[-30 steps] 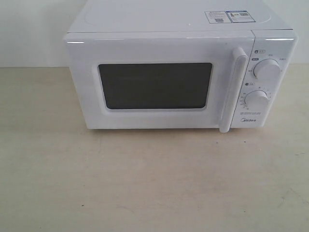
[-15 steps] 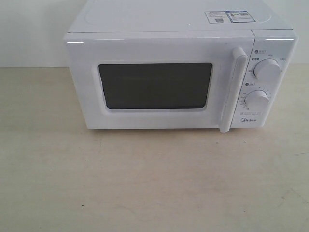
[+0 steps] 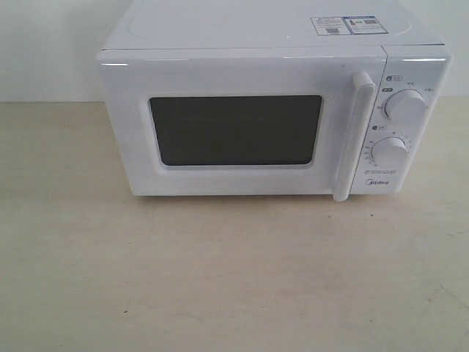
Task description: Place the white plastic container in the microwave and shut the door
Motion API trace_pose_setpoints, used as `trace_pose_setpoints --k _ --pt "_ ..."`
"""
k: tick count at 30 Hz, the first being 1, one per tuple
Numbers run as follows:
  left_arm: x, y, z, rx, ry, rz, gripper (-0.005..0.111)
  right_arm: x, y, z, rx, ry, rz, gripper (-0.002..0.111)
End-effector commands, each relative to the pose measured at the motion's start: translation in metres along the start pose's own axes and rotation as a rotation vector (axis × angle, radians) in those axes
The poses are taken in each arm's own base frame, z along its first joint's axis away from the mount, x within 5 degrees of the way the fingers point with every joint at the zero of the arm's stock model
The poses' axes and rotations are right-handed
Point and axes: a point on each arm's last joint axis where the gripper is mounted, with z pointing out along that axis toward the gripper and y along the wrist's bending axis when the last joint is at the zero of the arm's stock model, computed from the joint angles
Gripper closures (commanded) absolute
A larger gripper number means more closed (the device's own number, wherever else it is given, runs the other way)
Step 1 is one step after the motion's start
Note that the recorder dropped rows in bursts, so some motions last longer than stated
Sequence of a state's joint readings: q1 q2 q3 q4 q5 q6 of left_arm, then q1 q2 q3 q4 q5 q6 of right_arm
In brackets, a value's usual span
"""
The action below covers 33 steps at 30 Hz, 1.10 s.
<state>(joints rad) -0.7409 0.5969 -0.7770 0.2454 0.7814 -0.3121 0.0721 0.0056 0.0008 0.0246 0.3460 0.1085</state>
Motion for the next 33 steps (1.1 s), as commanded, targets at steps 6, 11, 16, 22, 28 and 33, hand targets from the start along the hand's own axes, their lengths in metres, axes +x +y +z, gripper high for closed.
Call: trace_pose_setpoints --k 6,11,16,22,28,33 --pt "-0.013 0.008 -0.048 0.016 -0.193 -0.269 0.102 -0.001 0.000 0.000 0.002 -0.012 -0.007 0.108" --pt "0.003 0.019 -0.097 -0.160 -0.443 -0.357 0.102 -0.001 0.000 0.000 0.002 -0.012 -0.004 0.108" --pt "0.034 0.015 -0.110 -0.310 -0.581 -0.354 0.102 -0.001 0.000 0.000 0.002 -0.012 -0.002 0.108" --pt "0.065 0.015 -0.082 -0.333 -0.753 -0.296 0.102 -0.001 0.000 0.000 0.002 -0.012 -0.005 0.108" --pt "0.100 0.025 -0.026 -0.276 -0.783 -0.372 0.102 -0.001 0.000 0.000 0.002 -0.012 -0.003 0.108" --pt "0.148 0.037 0.018 -0.289 -0.733 -0.556 0.102 -0.001 0.000 0.000 0.002 -0.012 -0.005 0.108"
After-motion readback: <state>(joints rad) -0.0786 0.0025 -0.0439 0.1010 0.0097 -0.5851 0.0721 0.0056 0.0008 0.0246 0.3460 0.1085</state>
